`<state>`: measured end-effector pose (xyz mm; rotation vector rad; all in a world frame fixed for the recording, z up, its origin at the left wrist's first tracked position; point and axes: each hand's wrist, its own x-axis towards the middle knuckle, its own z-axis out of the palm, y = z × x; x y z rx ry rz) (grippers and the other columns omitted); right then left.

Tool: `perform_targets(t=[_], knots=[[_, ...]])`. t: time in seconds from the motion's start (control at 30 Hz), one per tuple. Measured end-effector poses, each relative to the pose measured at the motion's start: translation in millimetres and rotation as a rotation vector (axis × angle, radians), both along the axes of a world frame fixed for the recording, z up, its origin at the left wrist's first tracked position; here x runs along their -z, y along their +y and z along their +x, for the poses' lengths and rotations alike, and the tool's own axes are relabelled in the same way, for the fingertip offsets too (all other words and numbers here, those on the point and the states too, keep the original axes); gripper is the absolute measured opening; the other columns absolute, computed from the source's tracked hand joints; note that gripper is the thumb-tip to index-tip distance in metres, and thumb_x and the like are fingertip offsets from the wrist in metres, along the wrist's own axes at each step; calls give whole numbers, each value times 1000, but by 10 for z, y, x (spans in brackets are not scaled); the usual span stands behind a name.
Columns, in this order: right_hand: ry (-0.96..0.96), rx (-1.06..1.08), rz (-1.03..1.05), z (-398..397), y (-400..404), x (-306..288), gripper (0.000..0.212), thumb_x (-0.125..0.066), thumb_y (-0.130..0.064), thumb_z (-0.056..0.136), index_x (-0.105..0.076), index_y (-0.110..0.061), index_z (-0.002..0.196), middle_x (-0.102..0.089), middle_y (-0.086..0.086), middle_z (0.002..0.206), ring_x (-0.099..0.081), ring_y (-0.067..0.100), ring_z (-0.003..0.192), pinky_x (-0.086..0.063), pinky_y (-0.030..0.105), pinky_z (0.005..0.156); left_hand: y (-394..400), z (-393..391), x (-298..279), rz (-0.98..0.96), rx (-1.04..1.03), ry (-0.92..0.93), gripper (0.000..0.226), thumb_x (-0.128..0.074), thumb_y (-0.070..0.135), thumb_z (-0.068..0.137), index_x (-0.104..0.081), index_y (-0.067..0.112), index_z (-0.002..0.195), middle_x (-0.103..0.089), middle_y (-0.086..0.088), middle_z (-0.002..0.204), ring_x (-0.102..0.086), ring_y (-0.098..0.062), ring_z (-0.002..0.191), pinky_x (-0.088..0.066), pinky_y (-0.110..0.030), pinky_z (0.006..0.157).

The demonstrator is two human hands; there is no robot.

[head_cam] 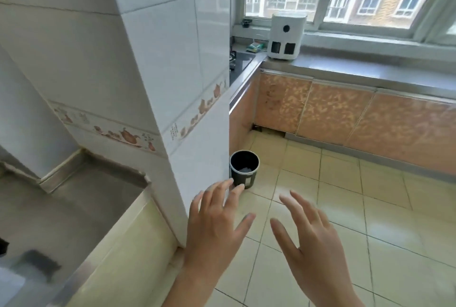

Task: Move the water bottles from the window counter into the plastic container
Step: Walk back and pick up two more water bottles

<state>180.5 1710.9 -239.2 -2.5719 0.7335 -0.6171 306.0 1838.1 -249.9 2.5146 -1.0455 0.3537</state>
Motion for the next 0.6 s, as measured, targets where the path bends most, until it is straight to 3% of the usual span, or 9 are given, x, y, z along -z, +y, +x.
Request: perform_targets(t=[0.23,0.37,0.6], knots=[[-8,220,-42,-236,-673,25,50,-39,-55,88,-58,-25,123,-57,-2,132,-55,22,116,-50,41,87,-1030,-24,-9,-6,255,1,53,-47,57,86,-64,26,125,-65,5,126,-60,-17,118,-49,-39,97],[61,302,-107,-139,-1172,17,53,-30,-56,92,-58,-22,123,-59,3,127,-59,24,110,-52,40,82,-1781,172,63,29,370,-22,53,-47,56,85,-66,24,123,-65,2,126,-61,-20,118,-49,-42,96],[164,518,-144,36,-2205,-81,50,-39,-51,87,-57,-23,125,-59,2,127,-61,24,106,-51,40,84,-3241,463,60,54,583,-26,56,-45,58,85,-67,23,123,-67,2,125,-62,-22,117,-52,-45,94]])
